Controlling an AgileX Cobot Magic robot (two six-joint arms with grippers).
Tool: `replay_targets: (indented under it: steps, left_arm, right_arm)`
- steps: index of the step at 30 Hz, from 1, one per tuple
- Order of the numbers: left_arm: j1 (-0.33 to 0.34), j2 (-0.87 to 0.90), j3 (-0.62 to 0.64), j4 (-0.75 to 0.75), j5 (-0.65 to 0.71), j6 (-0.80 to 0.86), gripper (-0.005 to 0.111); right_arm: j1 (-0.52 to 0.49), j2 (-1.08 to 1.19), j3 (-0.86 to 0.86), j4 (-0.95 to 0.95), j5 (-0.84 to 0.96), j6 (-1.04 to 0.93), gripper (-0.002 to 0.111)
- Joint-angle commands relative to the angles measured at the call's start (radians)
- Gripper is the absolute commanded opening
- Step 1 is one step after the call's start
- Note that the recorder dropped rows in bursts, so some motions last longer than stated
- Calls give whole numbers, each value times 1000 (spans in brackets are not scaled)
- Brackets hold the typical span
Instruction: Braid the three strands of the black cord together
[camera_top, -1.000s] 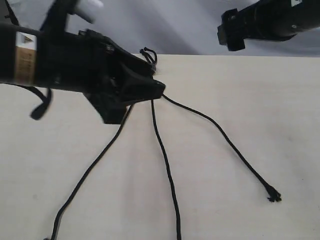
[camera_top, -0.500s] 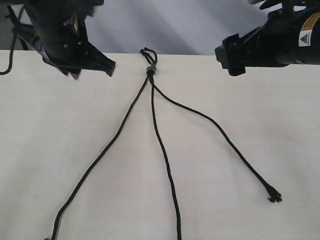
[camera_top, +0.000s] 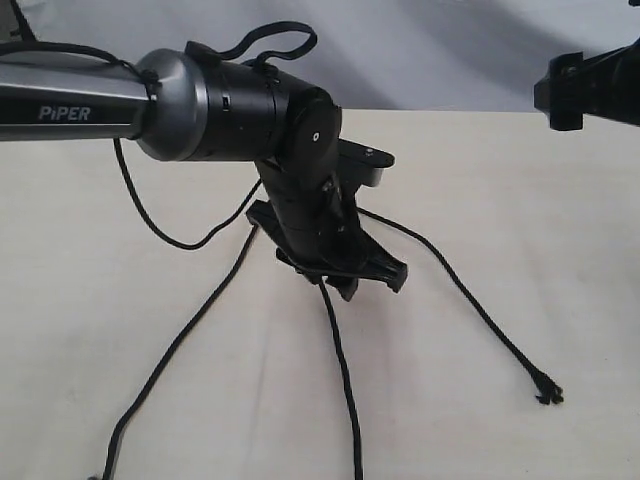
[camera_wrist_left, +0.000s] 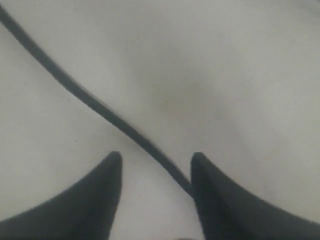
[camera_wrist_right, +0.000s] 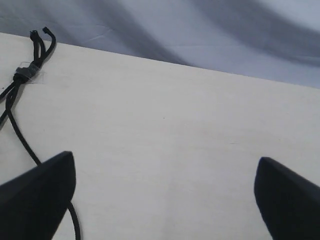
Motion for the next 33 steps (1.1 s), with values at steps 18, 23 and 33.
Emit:
replay_targets:
  steps: [18,23,33]
  left_arm:
    - [-5,85,-46,188,74,-37,0]
    - [38,-59,-69,473,124,-173,0]
    - [250,-103,93,629,67,-229,0]
  right_arm:
    - [-2,-7,3,29,-29,7,90]
    - [-2,-7,3,29,-29,7,90]
    - [-2,-7,3,38,-28,7,90]
